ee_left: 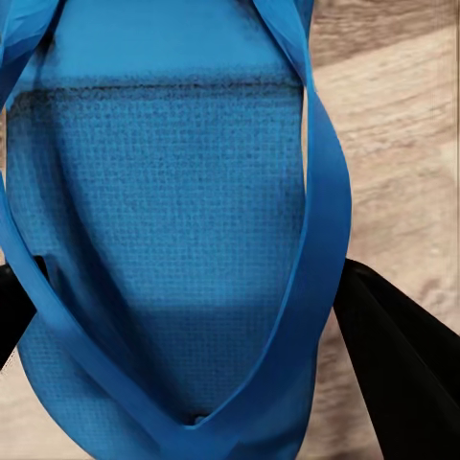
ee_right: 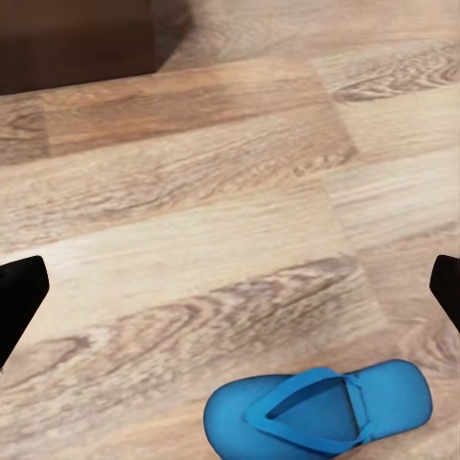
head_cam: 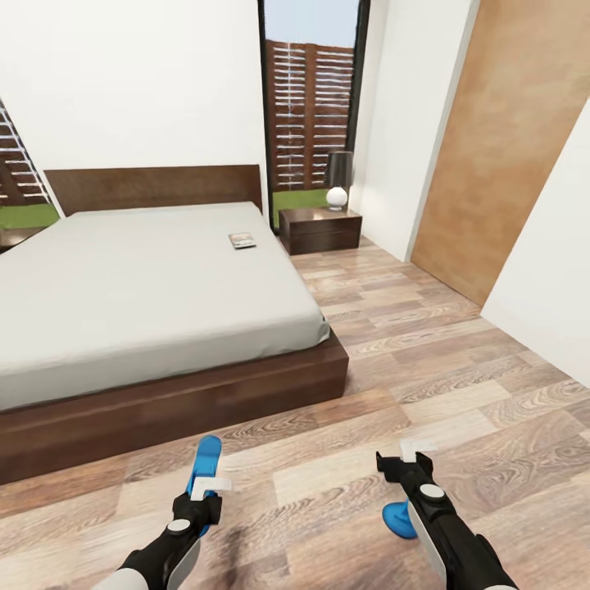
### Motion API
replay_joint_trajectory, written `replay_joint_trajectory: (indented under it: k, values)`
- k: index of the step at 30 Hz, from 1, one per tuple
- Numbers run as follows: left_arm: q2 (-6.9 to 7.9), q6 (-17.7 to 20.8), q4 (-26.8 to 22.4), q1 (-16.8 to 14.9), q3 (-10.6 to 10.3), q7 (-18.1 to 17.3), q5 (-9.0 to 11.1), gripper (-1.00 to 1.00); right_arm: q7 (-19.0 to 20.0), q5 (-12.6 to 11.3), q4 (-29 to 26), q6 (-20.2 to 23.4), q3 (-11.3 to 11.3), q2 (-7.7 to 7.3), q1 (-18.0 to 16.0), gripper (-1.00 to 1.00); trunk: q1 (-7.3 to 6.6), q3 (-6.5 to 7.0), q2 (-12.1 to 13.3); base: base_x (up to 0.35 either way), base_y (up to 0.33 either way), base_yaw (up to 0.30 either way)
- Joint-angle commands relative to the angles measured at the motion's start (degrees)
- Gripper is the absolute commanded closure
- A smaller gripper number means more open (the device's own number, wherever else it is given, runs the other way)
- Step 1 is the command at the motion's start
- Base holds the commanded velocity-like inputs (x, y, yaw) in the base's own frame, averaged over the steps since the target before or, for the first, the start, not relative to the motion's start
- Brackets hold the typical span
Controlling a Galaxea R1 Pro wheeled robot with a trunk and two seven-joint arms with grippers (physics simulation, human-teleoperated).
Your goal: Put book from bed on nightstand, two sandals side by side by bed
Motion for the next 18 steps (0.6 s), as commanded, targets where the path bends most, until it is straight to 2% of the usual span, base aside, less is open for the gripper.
replay_joint_trajectory:
  k: [1, 18]
  values:
    - [0.02, -0.24, 0.06, -0.02, -0.48, 0.34, 0.51, 1.0, -0.34, 0.05, -0.03, 0.37, 0.27, -0.06, -0.01, -1.0, -0.03, 0.18, 0.0, 0.0, 0.0, 0.0]
    - [-0.05, -0.07, 0.14, -0.03, -0.6, 0.25, 0.23, 1.0, -0.25, 0.05, 0.46, 0.36, 0.29, -0.11, -0.01, -1.0, -0.47, 3.95, 0.23, 0.0, 0.0, 0.0]
